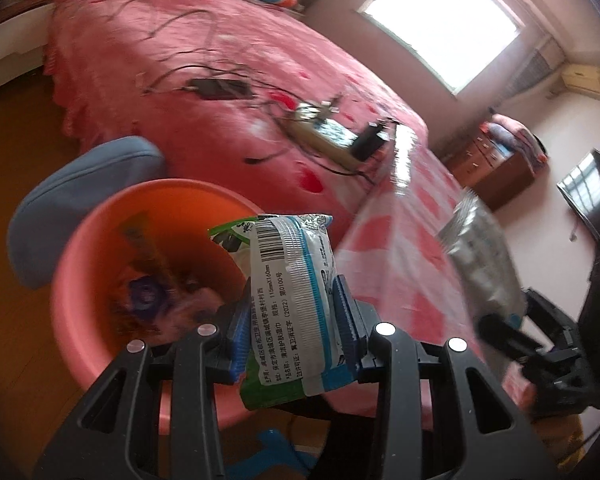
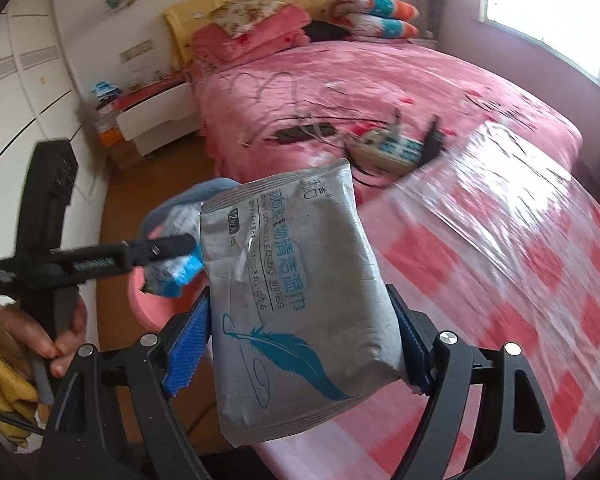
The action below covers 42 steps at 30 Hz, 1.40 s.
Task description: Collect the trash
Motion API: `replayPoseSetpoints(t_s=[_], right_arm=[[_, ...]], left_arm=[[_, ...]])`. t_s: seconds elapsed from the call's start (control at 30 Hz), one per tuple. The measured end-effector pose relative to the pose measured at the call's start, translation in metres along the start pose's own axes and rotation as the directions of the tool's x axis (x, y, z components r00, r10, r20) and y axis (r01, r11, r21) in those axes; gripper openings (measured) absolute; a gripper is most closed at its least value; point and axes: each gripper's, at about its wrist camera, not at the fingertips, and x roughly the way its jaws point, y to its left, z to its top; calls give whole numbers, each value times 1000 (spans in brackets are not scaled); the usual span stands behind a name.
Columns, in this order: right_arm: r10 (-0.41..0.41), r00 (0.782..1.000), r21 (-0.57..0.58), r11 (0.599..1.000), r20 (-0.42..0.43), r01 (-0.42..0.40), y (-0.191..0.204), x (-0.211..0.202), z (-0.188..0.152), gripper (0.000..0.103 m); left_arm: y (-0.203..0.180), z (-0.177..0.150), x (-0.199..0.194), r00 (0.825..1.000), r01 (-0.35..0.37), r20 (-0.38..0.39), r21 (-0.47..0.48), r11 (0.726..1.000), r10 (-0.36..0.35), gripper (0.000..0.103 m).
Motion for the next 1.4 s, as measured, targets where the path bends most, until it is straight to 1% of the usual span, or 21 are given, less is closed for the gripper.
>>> replayPoseSetpoints(t_s=[0.13, 0.2, 0.27, 0.3, 0.37, 0.4, 0.47, 0.5, 0.57, 0.7, 0.77, 0.87, 0.93, 0.97, 1.03, 1.13, 1.23, 1.4], right_arm=[[45, 999, -31, 999, 4, -45, 22, 16, 19, 81], [68, 998, -46, 997, 7, -68, 34, 26, 28, 81], [85, 996, -55, 995, 11, -84, 43, 36, 36, 82], [95, 995, -53, 994, 12, -94, 46, 42, 41, 83], [120, 993, -38, 992, 4, -120, 50, 56, 48, 85], [127, 992, -31, 991, 0, -127, 49, 59, 49, 85], [123, 992, 0, 992, -6, -123, 48, 66, 50, 91], [122, 993, 17, 992, -4, -122, 45, 66, 49, 92], [138, 990, 44, 989, 5, -138, 40, 64, 48, 92], [105, 994, 68, 992, 38, -108, 30, 52, 43, 93], [78, 996, 73, 994, 48, -81, 27, 47, 39, 93], [40, 998, 66, 997, 58, -44, 22, 39, 30, 93], [2, 998, 61, 998, 63, -6, 19, 35, 25, 93], [-20, 998, 67, 998, 65, 15, 16, 31, 20, 93], [-29, 998, 82, 996, 63, 24, 9, 28, 14, 93], [-68, 996, 106, 992, 60, 62, -1, 20, 3, 93], [-102, 993, 138, 986, 55, 93, -13, 14, -7, 93], [-142, 988, 184, 975, 65, 128, -29, -2, -22, 93]], left_arm=[[24, 2, -4, 999, -30, 20, -45, 999, 31, 39], [31, 3, -4, 998, -52, 29, -46, 998, 54, 41], [37, 5, -3, 996, -82, 31, -48, 995, 84, 46], [42, 6, -2, 995, -94, 30, -58, 994, 96, 51], [50, 6, 0, 993, -112, 25, -81, 990, 114, 53], [53, 5, 0, 992, -120, 23, -85, 989, 122, 56], [59, 5, -1, 988, -146, 27, -91, 985, 149, 64], [62, 4, -2, 986, -159, 33, -93, 983, 163, 70], [66, 5, -4, 982, -179, 46, -100, 979, 184, 72], [74, 7, -9, 975, -195, 80, -133, 972, 207, 79], [71, 8, -12, 971, -204, 100, -128, 971, 217, 81], [61, 9, -14, 961, -226, 139, -92, 970, 238, 87], [53, 10, -15, 957, -235, 162, -65, 970, 243, 93], [49, 11, -14, 954, -242, 170, -52, 969, 247, 94], [41, 13, -13, 949, -259, 182, -25, 966, 259, 97], [27, 15, -9, 943, -284, 189, 29, 958, 274, 97], [10, 15, -9, 946, -267, 210, 73, 961, 247, 97], [-17, 14, -8, 959, -195, 230, 122, 973, 163, 97]])
